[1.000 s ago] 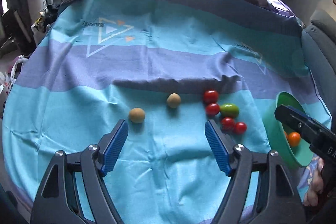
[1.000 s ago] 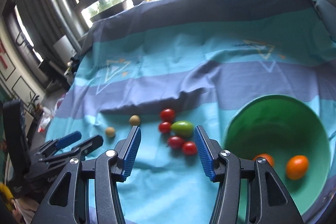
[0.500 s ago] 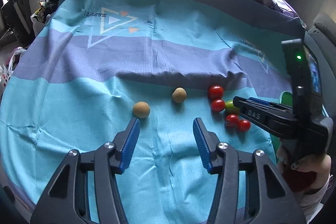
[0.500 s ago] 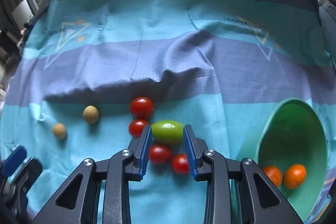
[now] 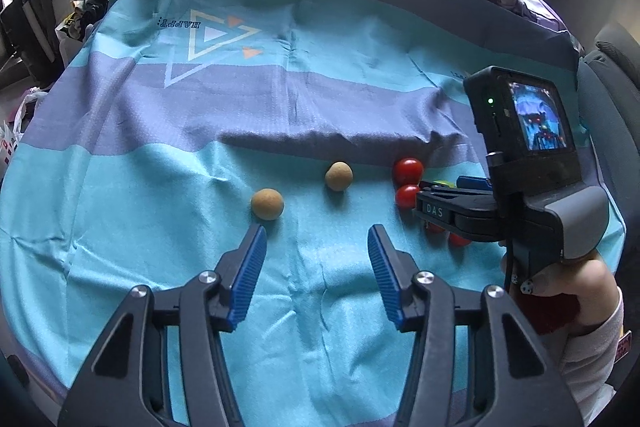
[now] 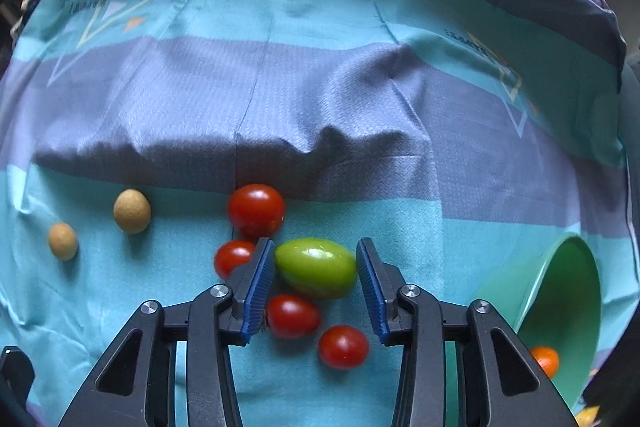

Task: Organize fruits
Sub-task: 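Move the right gripper to the green-yellow tomato and close on it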

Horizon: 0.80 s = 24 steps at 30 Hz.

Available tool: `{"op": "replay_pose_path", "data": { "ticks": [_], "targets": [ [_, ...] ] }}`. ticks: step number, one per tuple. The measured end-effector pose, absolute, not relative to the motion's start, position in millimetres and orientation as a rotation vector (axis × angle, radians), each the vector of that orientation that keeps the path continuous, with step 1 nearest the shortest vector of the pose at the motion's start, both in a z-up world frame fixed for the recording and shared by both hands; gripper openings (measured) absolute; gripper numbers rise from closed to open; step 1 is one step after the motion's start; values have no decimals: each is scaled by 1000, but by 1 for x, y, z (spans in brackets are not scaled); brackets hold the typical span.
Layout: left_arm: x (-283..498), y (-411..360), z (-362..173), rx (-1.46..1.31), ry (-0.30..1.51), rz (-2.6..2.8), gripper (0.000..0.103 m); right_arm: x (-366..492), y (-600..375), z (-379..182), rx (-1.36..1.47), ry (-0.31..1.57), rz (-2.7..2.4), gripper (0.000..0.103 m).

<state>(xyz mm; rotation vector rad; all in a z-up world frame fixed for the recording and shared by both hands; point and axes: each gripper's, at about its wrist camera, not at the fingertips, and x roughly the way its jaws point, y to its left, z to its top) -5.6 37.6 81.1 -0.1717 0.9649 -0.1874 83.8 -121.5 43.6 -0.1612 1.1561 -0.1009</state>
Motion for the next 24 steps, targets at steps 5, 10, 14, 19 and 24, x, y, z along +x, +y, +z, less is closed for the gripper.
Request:
{"op": "replay_pose_path", "data": {
  "ticks": [5,10,14,19,24],
  "targets": [
    [-5,39,81,-180,971,-188,52,89,-118,41,-214,1172,-79,44],
    [-5,40,81,-184,975,-195,52,100,-115,29,-288,1260,-74,45],
    [-5,40,81,-187,977,-197,52,100,-115,30,-282,1247,-44,40],
    [-5,39,79,-182,980,-191,53,85,-125,41,-160,1183,11,39],
    [-4,38,76,-172,992,-177,53,37,-130,68,-2,1066,174,36]
  ]
}}
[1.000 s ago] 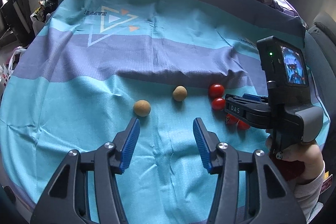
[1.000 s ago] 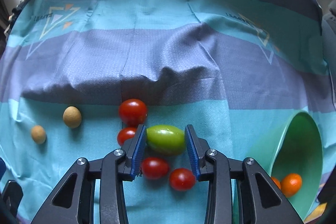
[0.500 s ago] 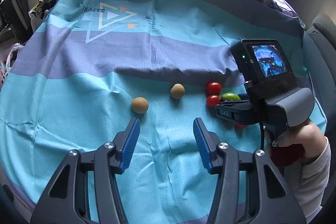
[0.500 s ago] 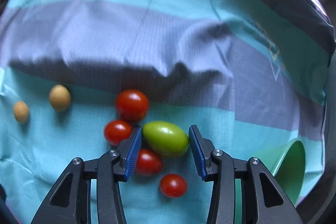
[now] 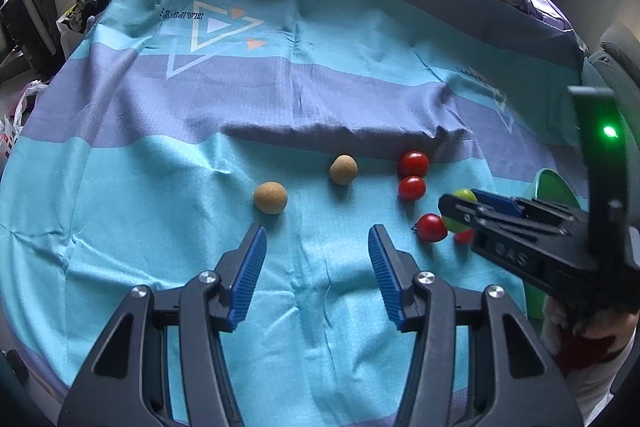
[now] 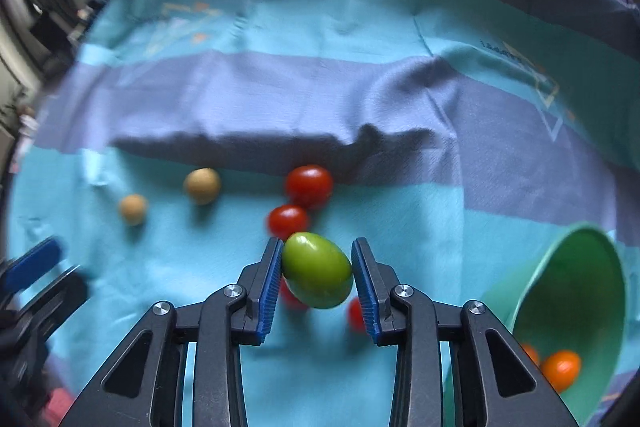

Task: Organize fruits
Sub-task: 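Move the right gripper to the green-yellow tomato and close on it, then lift the green-yellow tomato with the right gripper toward the bowl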

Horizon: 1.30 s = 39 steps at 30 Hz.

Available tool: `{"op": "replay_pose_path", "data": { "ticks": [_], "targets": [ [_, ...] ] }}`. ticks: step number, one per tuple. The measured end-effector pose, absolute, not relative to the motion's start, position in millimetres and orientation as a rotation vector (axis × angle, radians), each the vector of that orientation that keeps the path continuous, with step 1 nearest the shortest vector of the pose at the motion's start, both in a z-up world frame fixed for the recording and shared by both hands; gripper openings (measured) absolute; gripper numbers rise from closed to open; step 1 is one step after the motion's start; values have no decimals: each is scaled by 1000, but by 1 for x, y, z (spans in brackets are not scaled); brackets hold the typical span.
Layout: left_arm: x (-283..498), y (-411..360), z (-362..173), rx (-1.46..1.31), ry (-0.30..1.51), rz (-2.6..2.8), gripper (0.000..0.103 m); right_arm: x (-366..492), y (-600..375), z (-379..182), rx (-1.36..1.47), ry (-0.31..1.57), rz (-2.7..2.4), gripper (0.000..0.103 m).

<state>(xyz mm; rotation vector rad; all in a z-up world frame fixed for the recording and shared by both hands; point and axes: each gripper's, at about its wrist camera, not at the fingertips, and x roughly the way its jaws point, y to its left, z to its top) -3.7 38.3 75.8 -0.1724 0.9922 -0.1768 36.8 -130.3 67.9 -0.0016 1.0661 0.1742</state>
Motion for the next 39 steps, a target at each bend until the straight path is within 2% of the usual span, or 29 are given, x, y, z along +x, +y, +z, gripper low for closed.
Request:
{"op": "replay_pose_path", "data": {
  "ticks": [6,14,39],
  "targets": [
    [-4,30,70,-138,1009,-175,53,-8,-130,50,127,1116,382,35],
    [-4,18,61,-99,1033,-183,53,-3,-126,27,168,1191,368,36],
    [-7,-9,46,-97,1078,-297,52,0,-165,39,310,1118,330,36]
  ]
}}
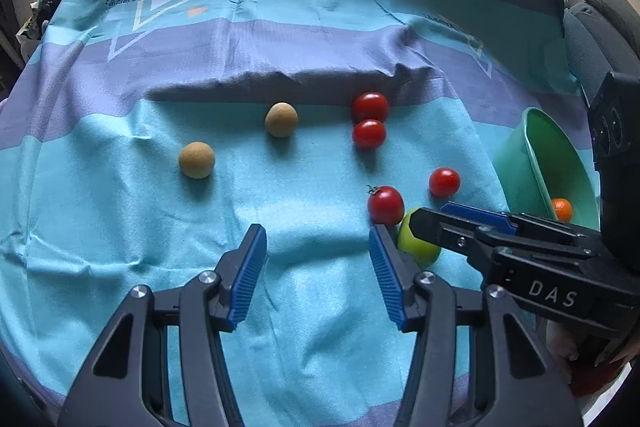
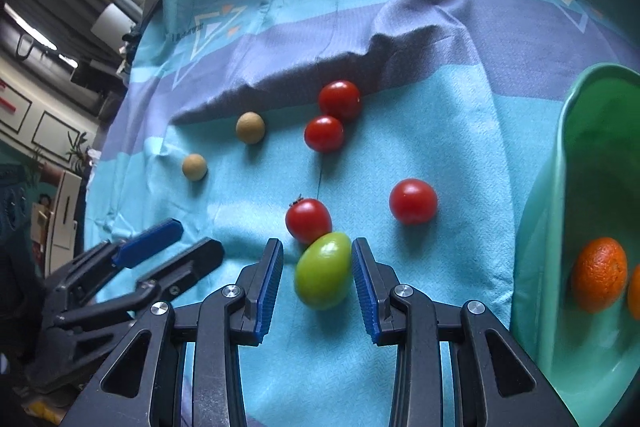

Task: Organize fruits
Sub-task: 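Lift the green-yellow tomato with the right gripper toward the bowl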

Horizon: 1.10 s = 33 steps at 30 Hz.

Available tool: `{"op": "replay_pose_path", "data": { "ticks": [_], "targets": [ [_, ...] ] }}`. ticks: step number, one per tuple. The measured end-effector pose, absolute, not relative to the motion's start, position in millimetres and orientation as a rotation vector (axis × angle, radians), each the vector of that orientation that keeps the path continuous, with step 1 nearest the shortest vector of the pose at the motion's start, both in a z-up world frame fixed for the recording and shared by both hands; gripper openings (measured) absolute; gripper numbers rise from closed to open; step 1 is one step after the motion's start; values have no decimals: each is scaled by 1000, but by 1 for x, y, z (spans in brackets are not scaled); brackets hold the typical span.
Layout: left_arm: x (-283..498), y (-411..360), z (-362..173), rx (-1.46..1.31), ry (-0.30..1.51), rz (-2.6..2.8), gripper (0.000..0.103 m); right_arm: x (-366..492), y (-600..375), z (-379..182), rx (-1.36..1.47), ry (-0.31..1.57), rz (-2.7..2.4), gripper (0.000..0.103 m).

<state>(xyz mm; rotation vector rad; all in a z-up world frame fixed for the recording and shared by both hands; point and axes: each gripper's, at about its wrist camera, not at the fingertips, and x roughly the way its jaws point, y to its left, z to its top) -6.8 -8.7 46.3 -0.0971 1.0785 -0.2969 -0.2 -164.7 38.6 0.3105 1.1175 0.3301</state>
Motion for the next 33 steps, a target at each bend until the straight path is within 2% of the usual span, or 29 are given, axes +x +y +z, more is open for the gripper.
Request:
{"op": "replay_pose_path", "data": {
  "ticks": [12,20,23,25,33],
  "targets": [
    [-10,-30,46,-168,1058,-432,52,-11,-184,62,438,1018,242,36],
    [-8,-58,27,-152,1107,-500,50,-9,-171,43,412,1081,153,36],
    [-5,-60,19,-162,1125,-499,45,-5,-169,37,434,1111,178,37],
    [-4,-61,16,-158,1130,-496,46,-3,-168,32,436,1126,181,37],
    [-6,-62,11,-157,1139,-506,39,1,-169,21,472,1161,216,37]
  ]
}}
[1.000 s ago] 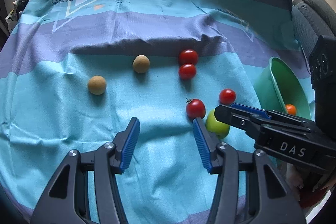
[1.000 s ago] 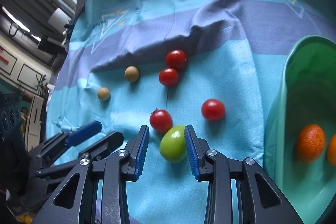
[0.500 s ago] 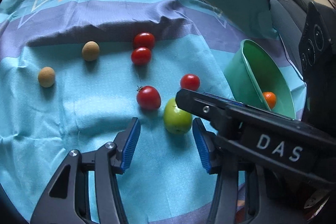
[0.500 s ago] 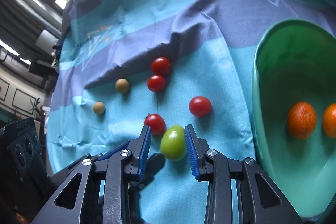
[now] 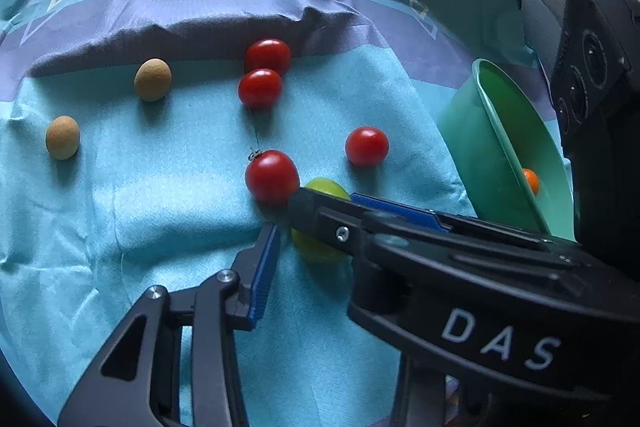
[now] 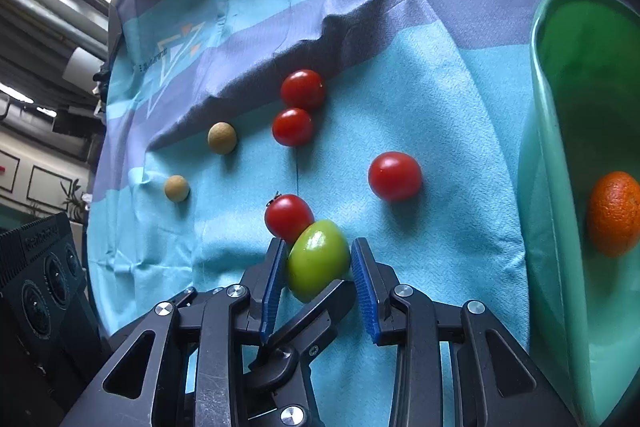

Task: Organize fruits
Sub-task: 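Lift the green-yellow tomato with the right gripper toward the bowl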

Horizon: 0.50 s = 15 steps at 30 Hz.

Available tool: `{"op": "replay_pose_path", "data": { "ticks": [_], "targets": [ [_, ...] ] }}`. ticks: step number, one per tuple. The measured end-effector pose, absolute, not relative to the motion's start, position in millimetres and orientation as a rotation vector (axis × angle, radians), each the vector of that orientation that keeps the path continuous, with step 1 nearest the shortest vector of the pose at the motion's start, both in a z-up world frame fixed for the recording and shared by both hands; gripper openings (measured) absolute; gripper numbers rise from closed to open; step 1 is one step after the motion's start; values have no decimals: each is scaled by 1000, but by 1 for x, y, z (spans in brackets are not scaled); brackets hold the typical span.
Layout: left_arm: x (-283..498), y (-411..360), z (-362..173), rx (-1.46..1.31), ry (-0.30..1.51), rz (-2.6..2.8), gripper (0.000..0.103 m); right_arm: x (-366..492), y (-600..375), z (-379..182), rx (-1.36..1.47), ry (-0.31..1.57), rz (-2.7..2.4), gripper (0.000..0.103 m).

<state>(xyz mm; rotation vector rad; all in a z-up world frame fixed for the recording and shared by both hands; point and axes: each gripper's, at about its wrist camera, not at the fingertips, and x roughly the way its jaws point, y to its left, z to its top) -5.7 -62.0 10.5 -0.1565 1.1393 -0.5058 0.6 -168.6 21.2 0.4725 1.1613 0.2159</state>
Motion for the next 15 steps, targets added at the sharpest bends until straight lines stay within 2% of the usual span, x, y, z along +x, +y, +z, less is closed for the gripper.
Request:
{"op": "replay_pose_path", "data": {
  "ticks": [3,10,15],
  "targets": [
    [-6,-62,9,-167,1143,-516,33,2,-169,17,477,1173,223,37],
    [-10,-64,14,-151,1122,-499,33,1,-166,17,472,1163,250,38],
    [-26,-61,48,-108,1004,-499,33,-9,-167,42,464,1083,293,38]
  ]
}}
